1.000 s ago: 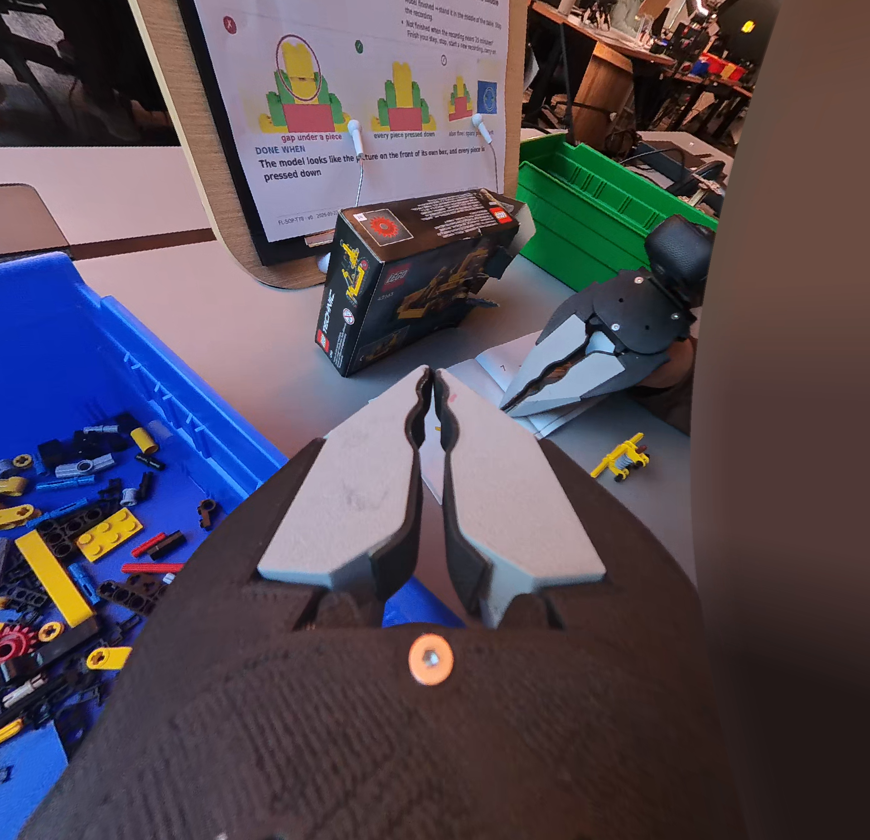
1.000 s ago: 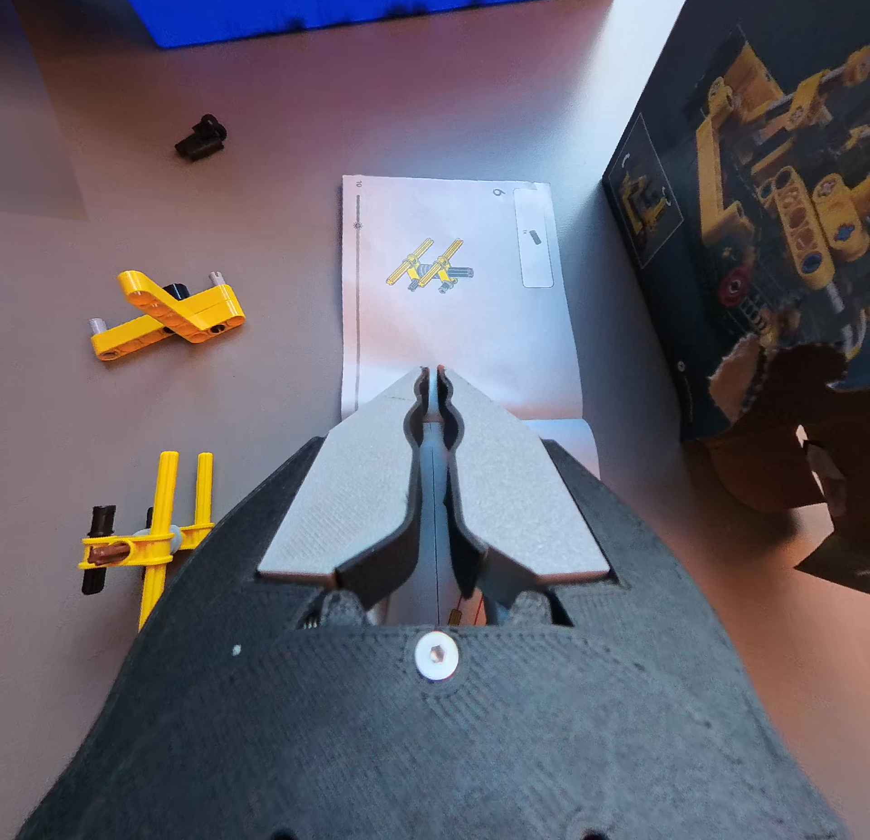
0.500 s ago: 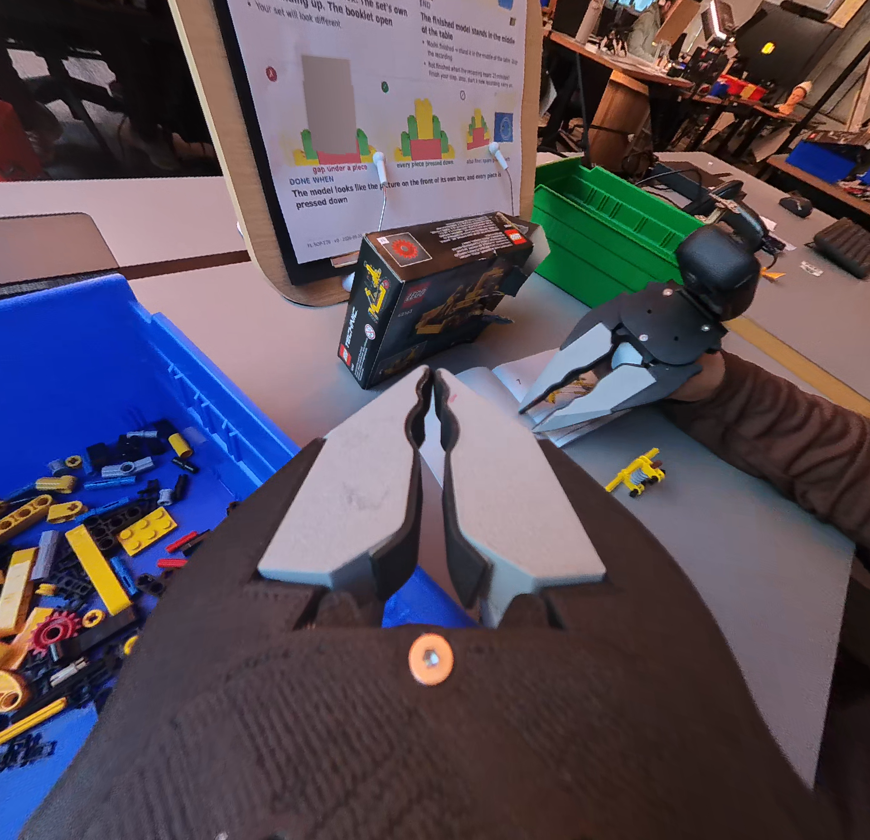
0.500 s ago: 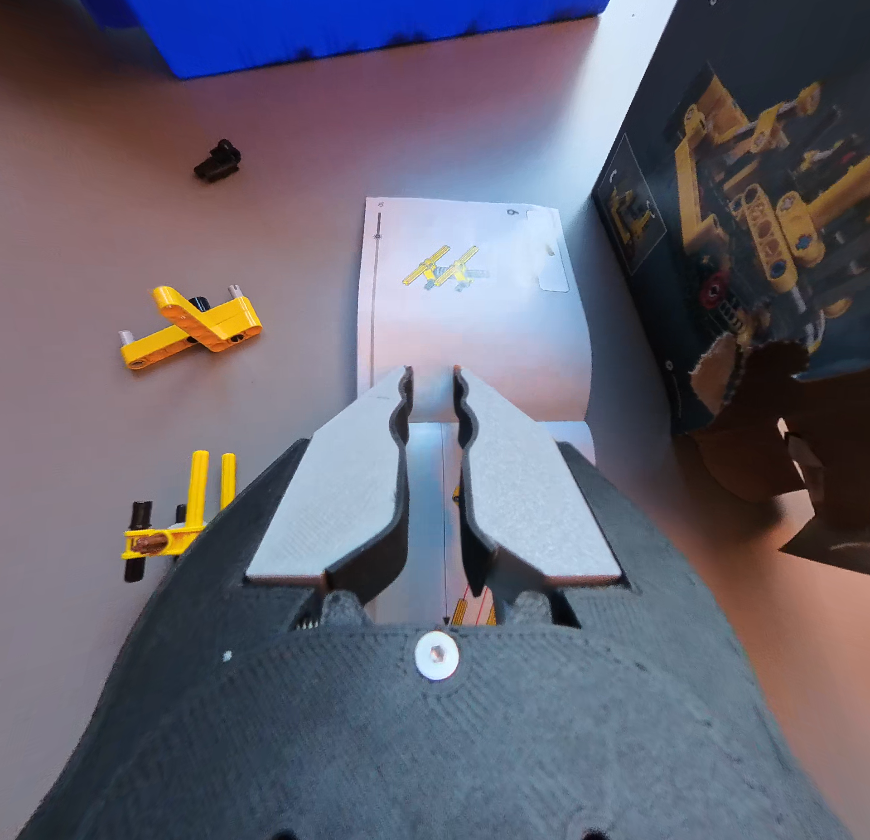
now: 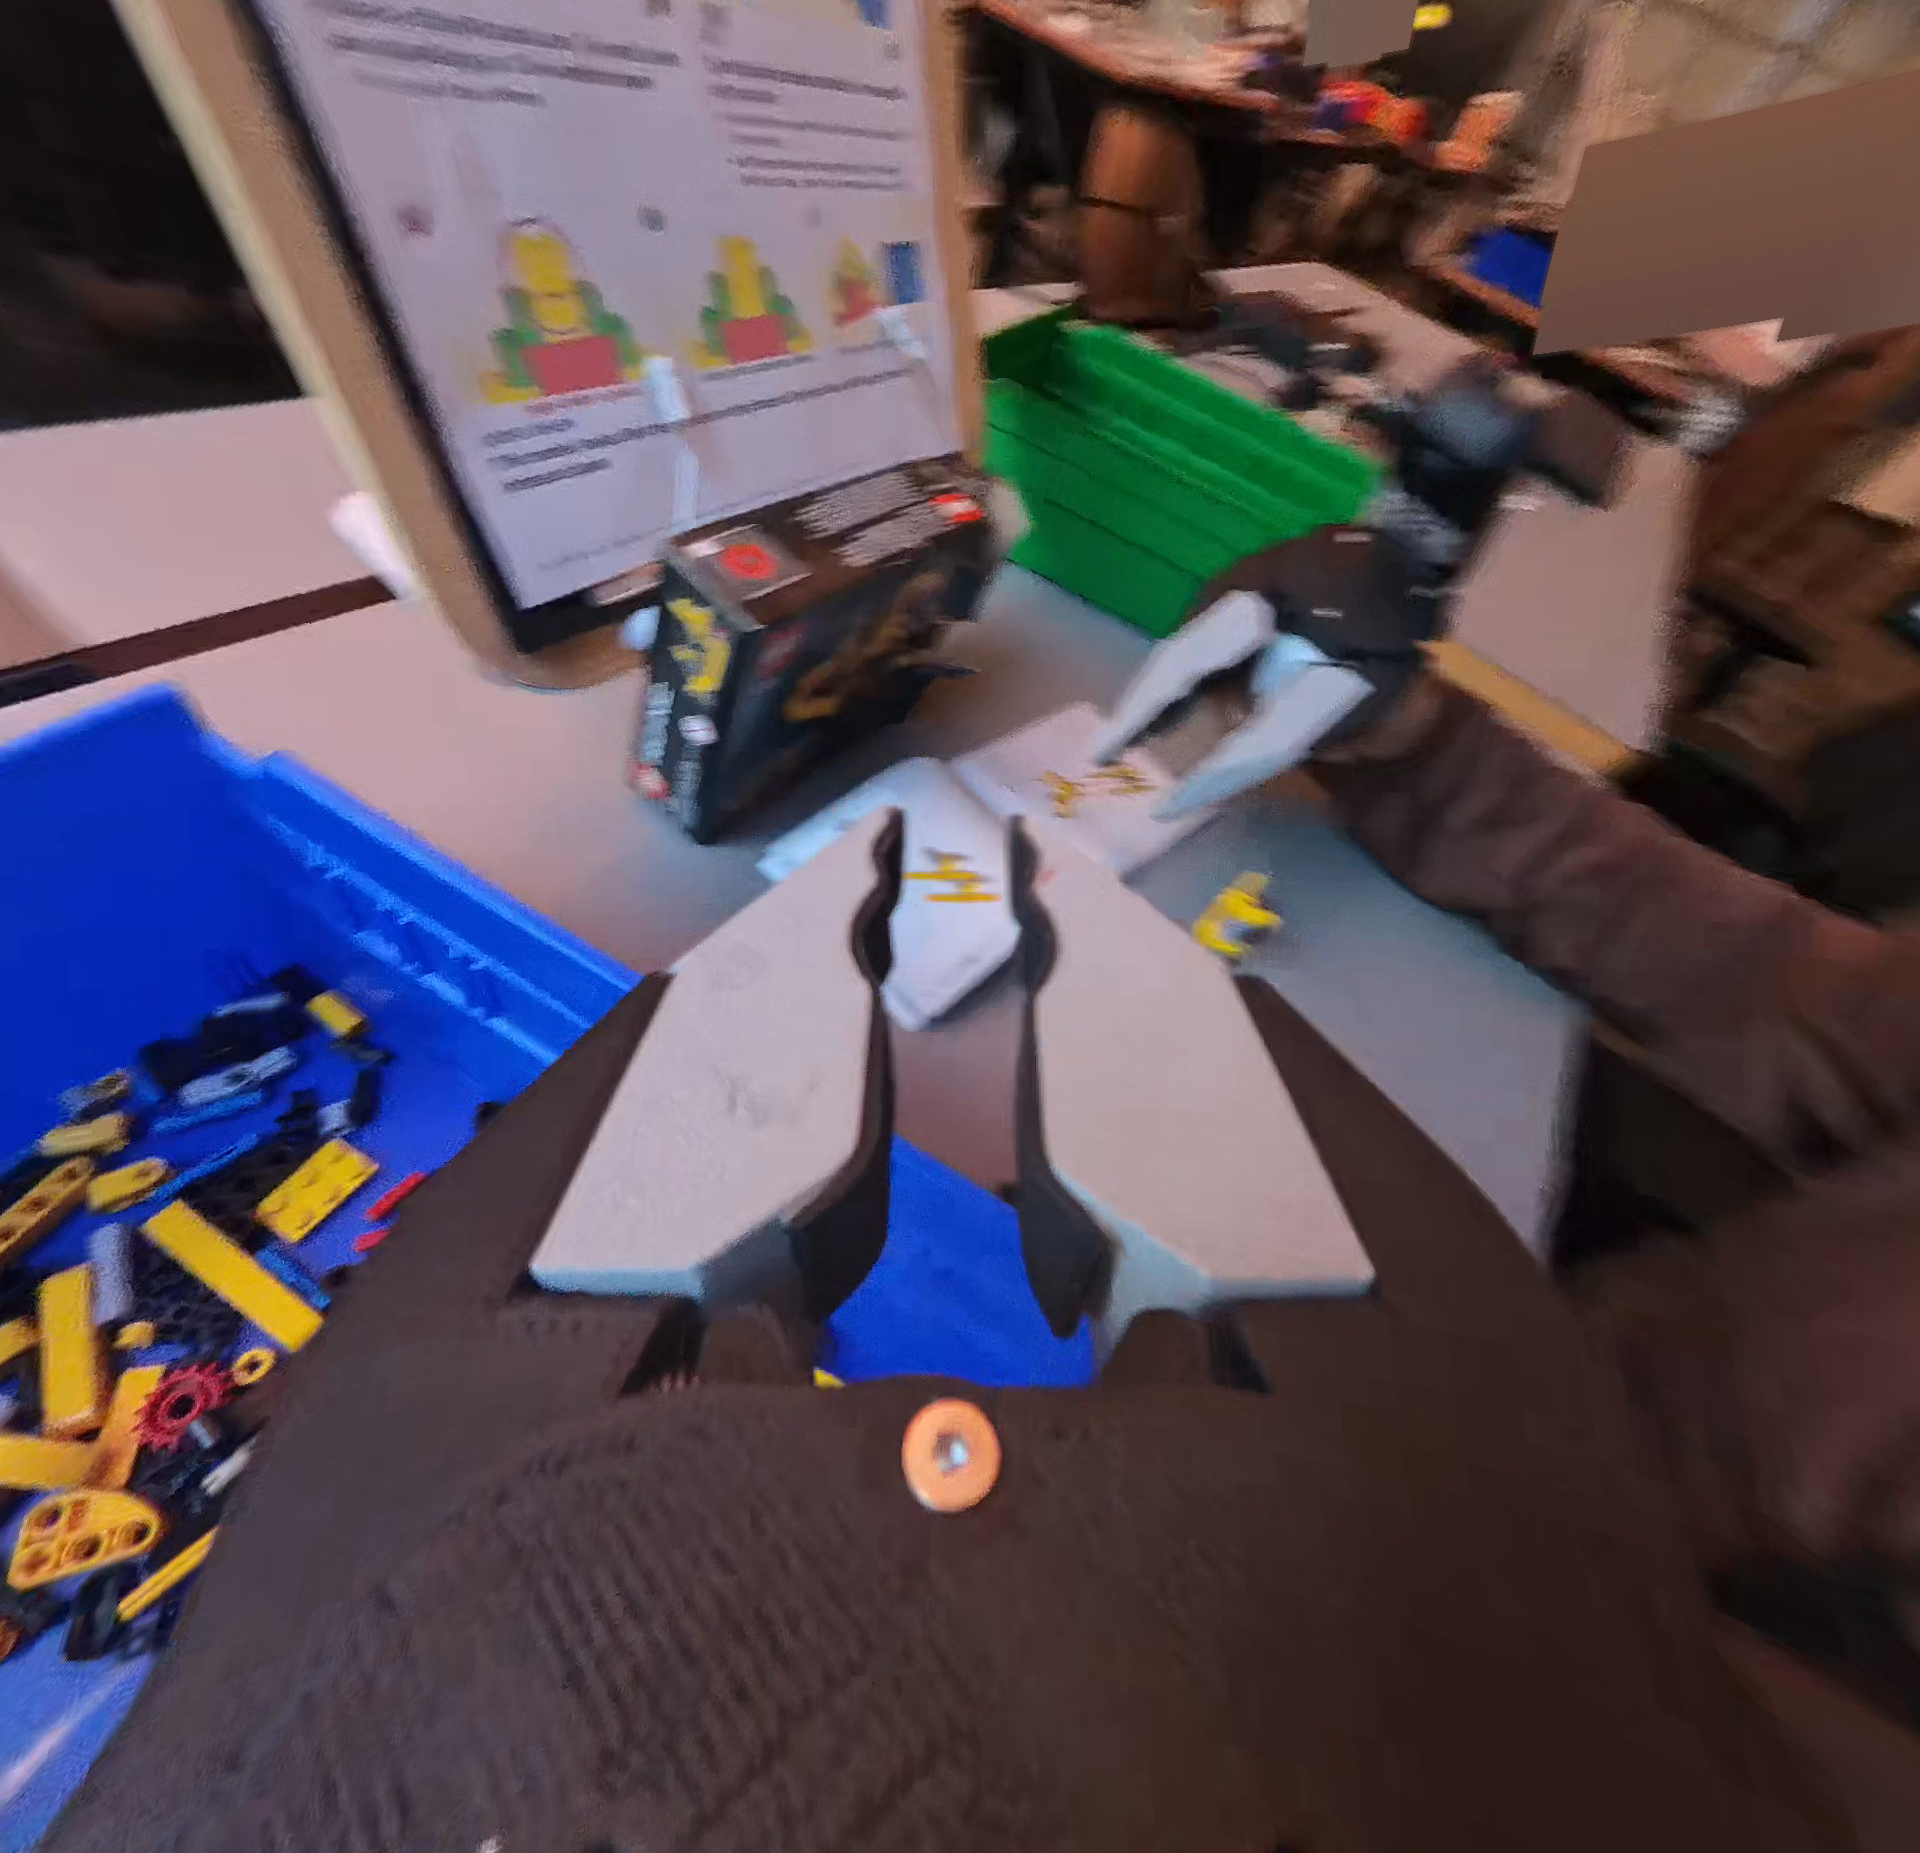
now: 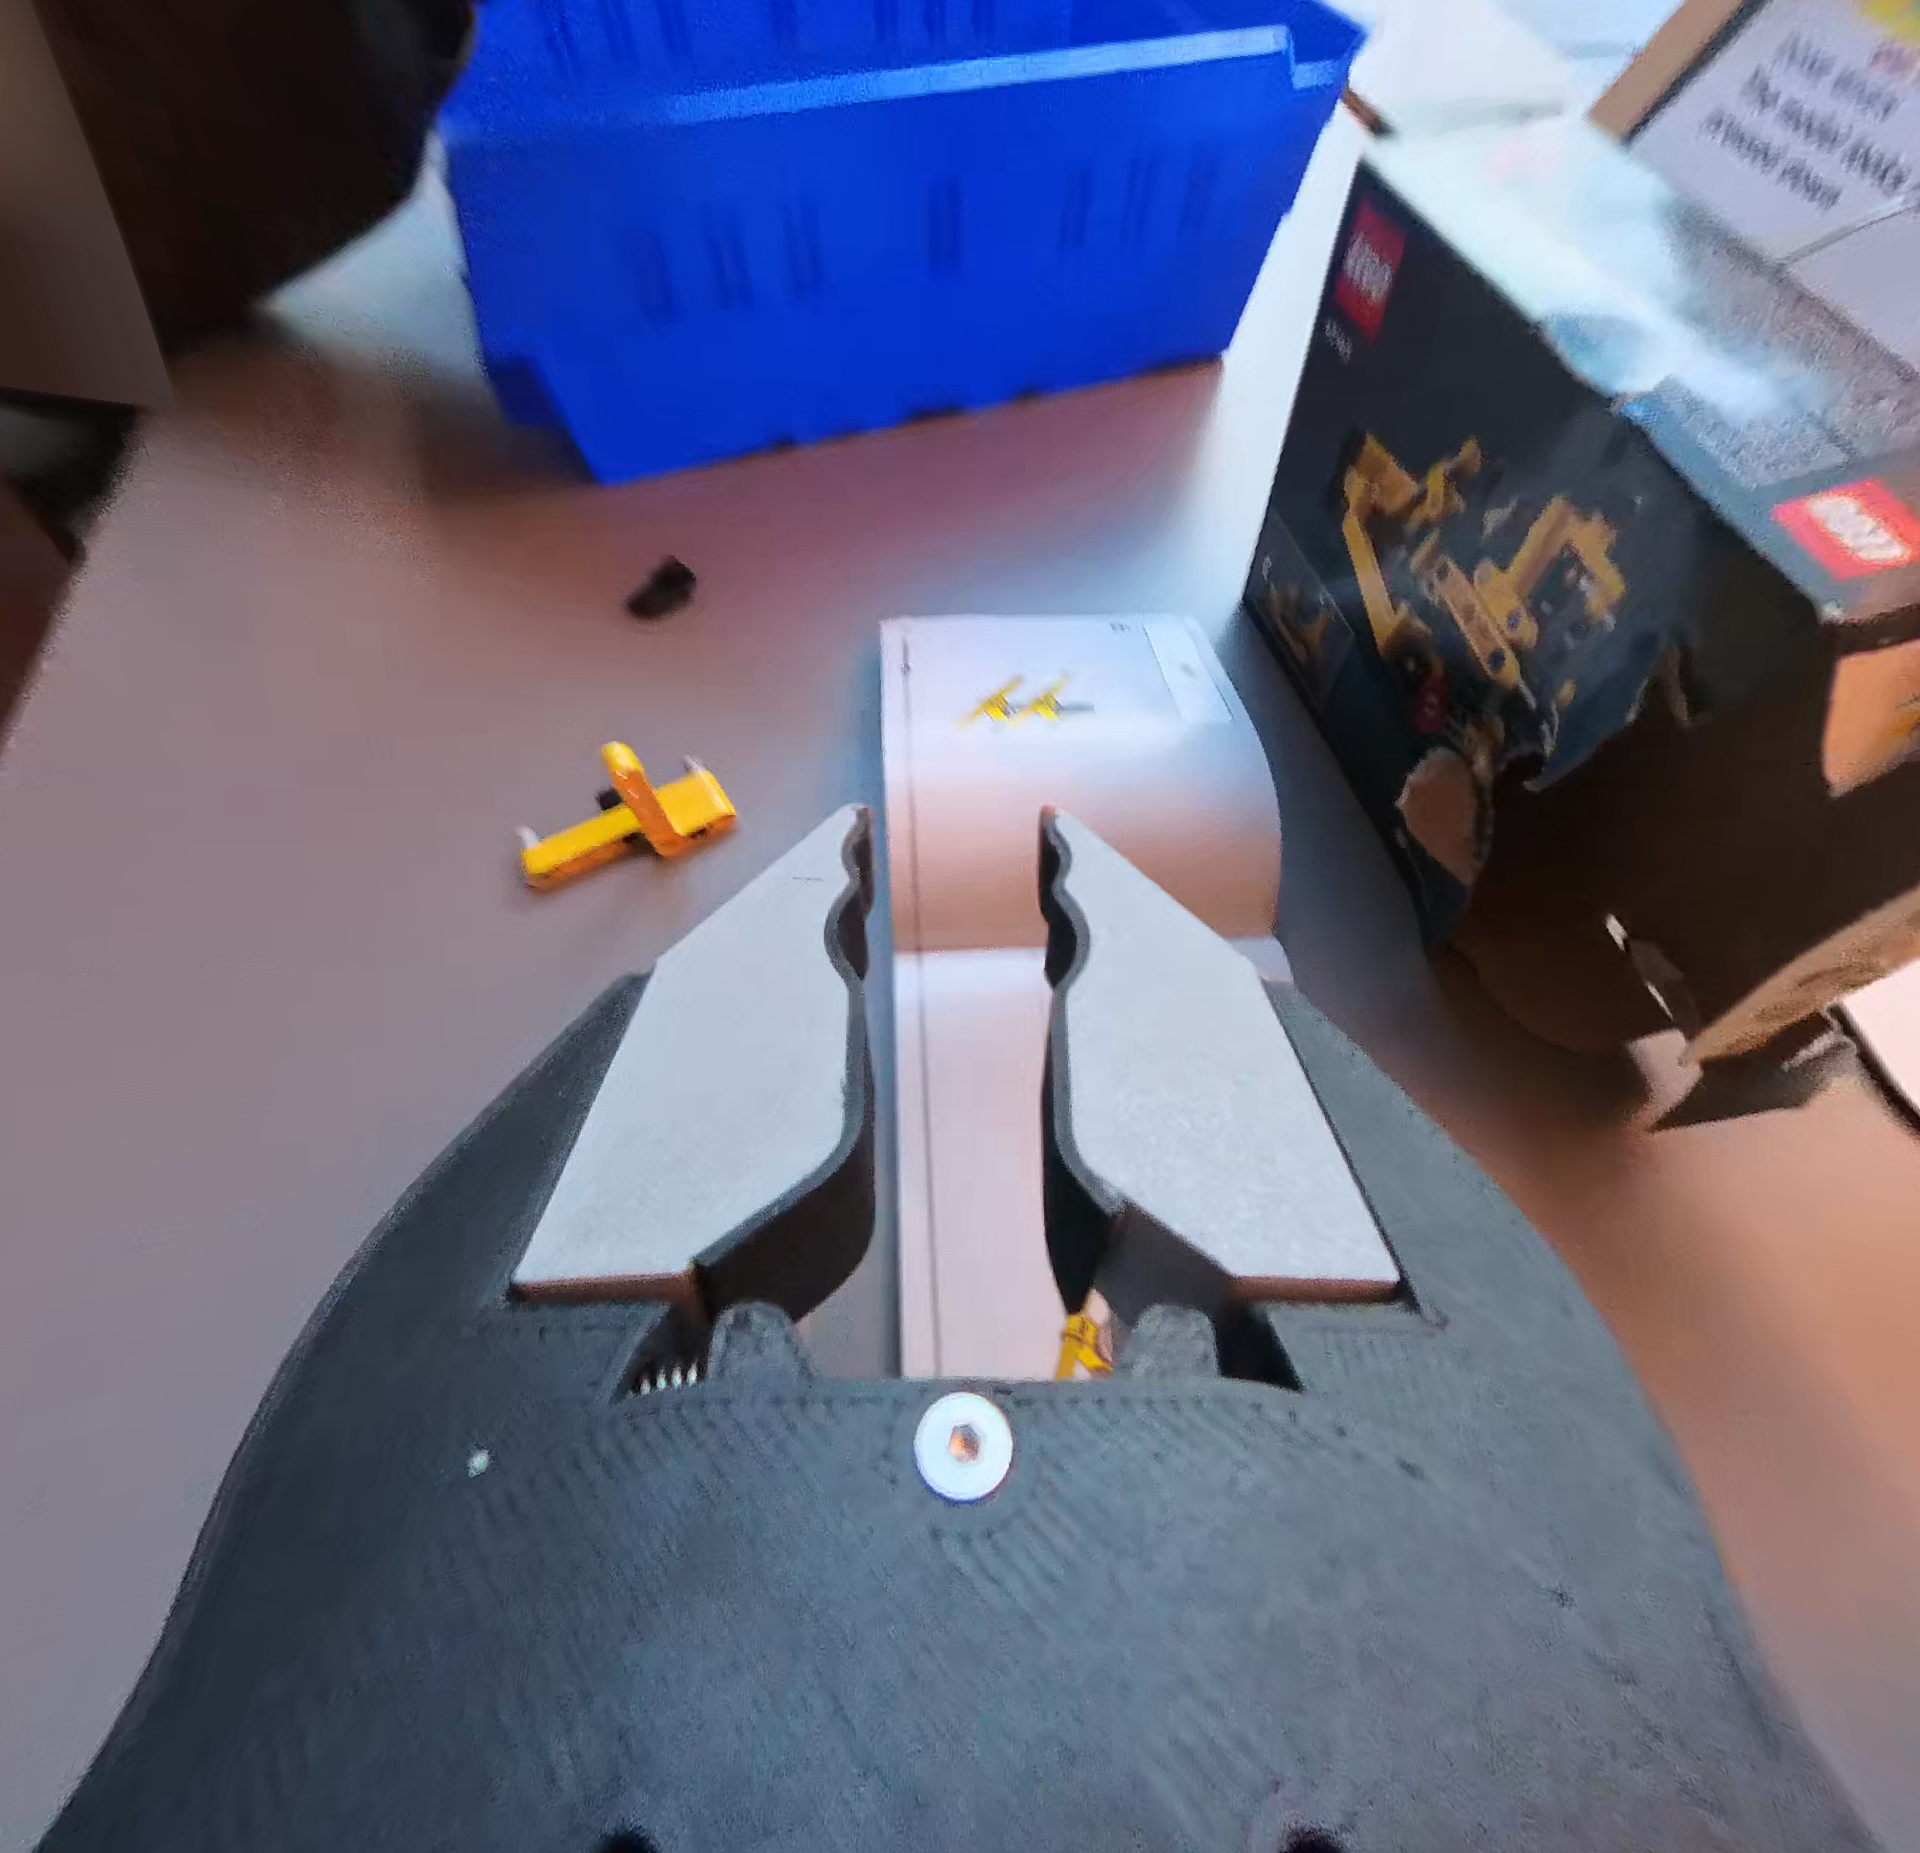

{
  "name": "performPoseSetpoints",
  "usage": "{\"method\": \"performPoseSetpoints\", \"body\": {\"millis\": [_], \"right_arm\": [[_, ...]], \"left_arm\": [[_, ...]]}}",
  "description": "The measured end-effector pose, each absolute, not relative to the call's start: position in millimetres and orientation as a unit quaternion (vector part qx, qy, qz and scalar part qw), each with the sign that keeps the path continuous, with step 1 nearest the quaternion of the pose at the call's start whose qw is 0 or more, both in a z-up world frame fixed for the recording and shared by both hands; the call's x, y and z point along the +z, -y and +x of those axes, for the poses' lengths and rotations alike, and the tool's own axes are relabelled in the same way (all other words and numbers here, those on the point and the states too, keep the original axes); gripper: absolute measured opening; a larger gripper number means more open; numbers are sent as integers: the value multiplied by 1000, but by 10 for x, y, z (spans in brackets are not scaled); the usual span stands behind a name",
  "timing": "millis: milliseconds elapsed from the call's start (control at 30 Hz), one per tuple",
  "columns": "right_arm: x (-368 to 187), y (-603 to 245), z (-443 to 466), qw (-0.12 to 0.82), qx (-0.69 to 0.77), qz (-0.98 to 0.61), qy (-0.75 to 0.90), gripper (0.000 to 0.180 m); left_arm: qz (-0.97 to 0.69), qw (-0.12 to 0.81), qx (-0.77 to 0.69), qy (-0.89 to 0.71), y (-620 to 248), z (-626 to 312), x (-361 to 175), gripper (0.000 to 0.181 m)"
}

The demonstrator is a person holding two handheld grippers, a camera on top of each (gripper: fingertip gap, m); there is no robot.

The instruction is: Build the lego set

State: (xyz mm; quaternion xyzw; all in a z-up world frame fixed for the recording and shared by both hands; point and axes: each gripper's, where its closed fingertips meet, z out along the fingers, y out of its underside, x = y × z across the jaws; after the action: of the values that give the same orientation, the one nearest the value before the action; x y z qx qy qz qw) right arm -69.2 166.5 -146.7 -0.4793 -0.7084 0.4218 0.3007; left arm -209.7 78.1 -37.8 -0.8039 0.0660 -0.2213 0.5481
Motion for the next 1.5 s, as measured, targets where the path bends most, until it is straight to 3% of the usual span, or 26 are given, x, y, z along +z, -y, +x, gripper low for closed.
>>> {"method": "performPoseSetpoints", "body": {"millis": [33, 133, 267, 467, 667, 733, 867, 900, 933, 967, 1000, 1067, 1100, 1133, 1167, 1333, 1467, 1500], "right_arm": [[-1398, -1629, -670, 301, 442, -474, 699, 29], [-1317, -1622, -629, 310, 465, -479, 677, 31], [-1363, -1738, -635, 344, 438, -502, 662, 44], [-1315, -2048, -628, 418, 393, -528, 626, 41], [-1195, -2304, -588, 486, 358, -528, 597, 43], [-1165, -2334, -604, 498, 362, -524, 589, 54], [-1145, -2433, -643, 509, 354, -540, 570, 73], [-1143, -2438, -645, 510, 350, -540, 570, 65], [-1152, -2437, -642, 510, 344, -540, 574, 50], [-1164, -2456, -627, 515, 328, -539, 580, 11], [-1165, -2490, -614, 526, 309, -537, 583, 0], [-1148, -2513, -598, 539, 292, -532, 584, 0], [-1124, -2516, -591, 545, 294, -531, 579, 7], [-1093, -2530, -586, 551, 297, -533, 569, 26], [-1079, -2537, -581, 551, 300, -537, 564, 31], [-1043, -2524, -552, 552, 308, -533, 563, 32], [-1067, -2554, -553, 549, 307, -541, 558, 44], [-1087, -2563, -553, 547, 303, -543, 561, 34]], "left_arm": [[-791, 554, -246, -84, -637, -2098, -225, 28], [-781, 593, -181, -74, -417, -2466, 80, 31], [-813, 579, -60, -33, -385, -2953, -16, 43], [-761, 643, -81, 32, -480, -3209, 28, 39], [-754, 655, -32, 45, -519, -3304, -104, 47], [-764, 643, -31, 51, -529, -3334, -172, 67], [-754, 655, -22, 46, -486, -3374, -133, 71], [-750, 660, -12, 44, -466, -3398, -117, 67], [-746, 665, -5, 39, -450, -3414, -104, 51], [-742, 670, -4, 37, -443, -3416, -93, 30], [-740, 672, -9, 35, -439, -3408, -90, 7], [-738, 673, -14, 36, -443, -3400, -92, 0], [-740, 672, -8, 38, -445, -3418, -99, 7], [-740, 671, -1, 44, -444, -3448, -101, 25], [-739, 672, 0, 49, -440, -3465, -96, 41], [-728, 682, -28, 59, -421, -3458, -52, 49], [-727, 682, -39, 69, -425, -3471, -58, 61], [-726, 683, -40, 71, -420, -3479, -52, 62]]}}
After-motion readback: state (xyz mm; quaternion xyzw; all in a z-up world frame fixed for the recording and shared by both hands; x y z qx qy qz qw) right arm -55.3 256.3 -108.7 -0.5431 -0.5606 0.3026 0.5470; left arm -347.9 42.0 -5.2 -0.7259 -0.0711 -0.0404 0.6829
